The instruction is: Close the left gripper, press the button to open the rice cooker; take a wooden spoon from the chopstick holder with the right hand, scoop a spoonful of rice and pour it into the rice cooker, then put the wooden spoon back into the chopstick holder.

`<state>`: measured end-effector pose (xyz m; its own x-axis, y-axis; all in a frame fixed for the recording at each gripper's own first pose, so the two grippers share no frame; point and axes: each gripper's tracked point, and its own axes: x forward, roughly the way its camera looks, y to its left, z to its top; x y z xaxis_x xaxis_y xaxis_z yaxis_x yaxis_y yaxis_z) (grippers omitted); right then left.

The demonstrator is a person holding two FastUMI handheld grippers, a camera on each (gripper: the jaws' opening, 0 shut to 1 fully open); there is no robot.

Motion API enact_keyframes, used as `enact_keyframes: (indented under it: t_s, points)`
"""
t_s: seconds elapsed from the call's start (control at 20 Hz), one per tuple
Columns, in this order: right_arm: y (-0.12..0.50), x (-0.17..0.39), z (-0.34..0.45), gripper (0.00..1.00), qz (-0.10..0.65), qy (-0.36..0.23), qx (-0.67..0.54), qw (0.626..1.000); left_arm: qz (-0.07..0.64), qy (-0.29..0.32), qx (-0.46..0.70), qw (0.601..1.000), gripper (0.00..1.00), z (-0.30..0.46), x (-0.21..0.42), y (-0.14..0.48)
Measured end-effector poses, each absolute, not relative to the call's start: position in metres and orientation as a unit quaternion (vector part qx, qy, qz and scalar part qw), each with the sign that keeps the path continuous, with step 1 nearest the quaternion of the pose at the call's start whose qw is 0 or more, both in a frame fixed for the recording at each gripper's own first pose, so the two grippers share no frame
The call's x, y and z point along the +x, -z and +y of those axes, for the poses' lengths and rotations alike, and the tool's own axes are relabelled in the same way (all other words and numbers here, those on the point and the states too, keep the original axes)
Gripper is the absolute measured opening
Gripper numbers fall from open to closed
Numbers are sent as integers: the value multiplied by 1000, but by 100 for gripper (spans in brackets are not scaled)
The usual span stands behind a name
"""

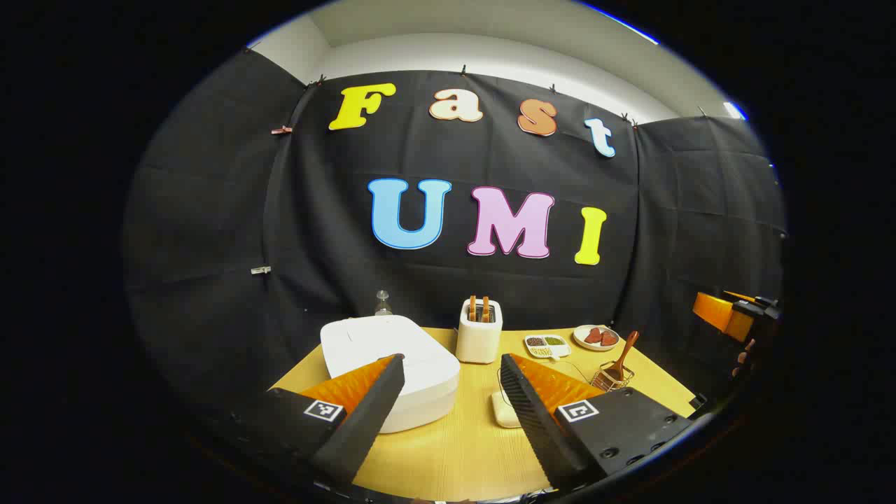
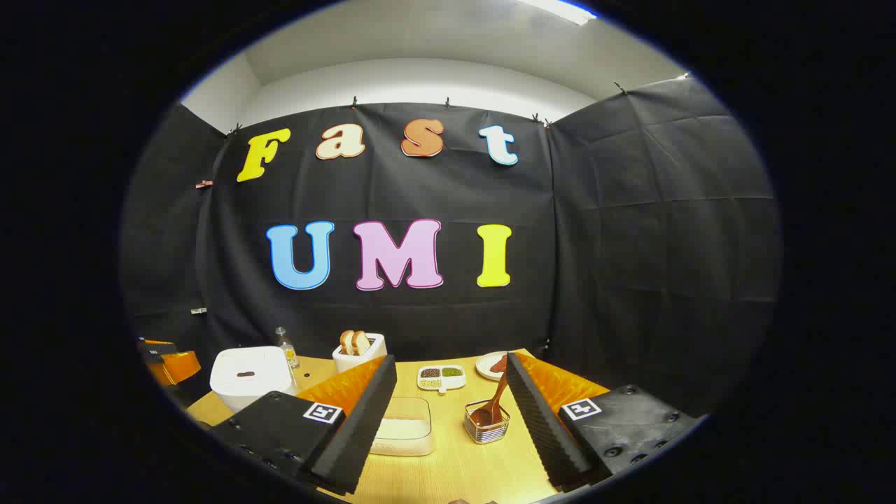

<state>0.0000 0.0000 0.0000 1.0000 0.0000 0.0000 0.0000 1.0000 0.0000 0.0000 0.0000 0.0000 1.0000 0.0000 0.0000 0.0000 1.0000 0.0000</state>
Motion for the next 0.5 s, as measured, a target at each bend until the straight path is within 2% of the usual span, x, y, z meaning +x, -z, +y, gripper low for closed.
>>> enact_keyframes:
  t_s: [0.5]
  points:
    - [11,0,-4,98,15,8,2,1000,-4,4,14,1000,96,-4,13,3]
